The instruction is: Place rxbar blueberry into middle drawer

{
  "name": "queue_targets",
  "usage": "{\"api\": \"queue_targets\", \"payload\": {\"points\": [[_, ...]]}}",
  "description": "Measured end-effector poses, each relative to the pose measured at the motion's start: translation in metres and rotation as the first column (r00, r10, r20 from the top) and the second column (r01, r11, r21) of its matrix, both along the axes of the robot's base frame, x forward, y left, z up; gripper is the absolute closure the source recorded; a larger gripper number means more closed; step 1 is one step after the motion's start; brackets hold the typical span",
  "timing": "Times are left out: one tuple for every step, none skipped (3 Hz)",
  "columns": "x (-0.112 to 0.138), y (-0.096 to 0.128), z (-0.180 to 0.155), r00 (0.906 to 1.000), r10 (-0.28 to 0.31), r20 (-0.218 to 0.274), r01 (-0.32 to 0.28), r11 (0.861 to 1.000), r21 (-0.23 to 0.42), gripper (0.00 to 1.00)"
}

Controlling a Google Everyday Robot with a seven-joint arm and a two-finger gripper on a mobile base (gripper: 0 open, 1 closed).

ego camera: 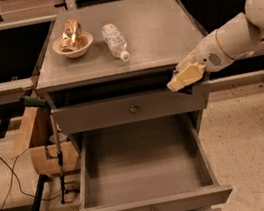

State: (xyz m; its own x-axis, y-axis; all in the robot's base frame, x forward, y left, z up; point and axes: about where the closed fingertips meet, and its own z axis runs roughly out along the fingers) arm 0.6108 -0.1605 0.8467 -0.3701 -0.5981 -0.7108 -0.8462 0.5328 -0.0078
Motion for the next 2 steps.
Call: {"api": "queue_targets", "payload": {"points": [[0.0,0.0,0.0,1.0,0.0,0.0,0.0,1.0,0.0,1.0],[-0.007,0.006,-0.021,0.9999,0.012,0.003,-0.012,0.999,0.04,1.0]]}}
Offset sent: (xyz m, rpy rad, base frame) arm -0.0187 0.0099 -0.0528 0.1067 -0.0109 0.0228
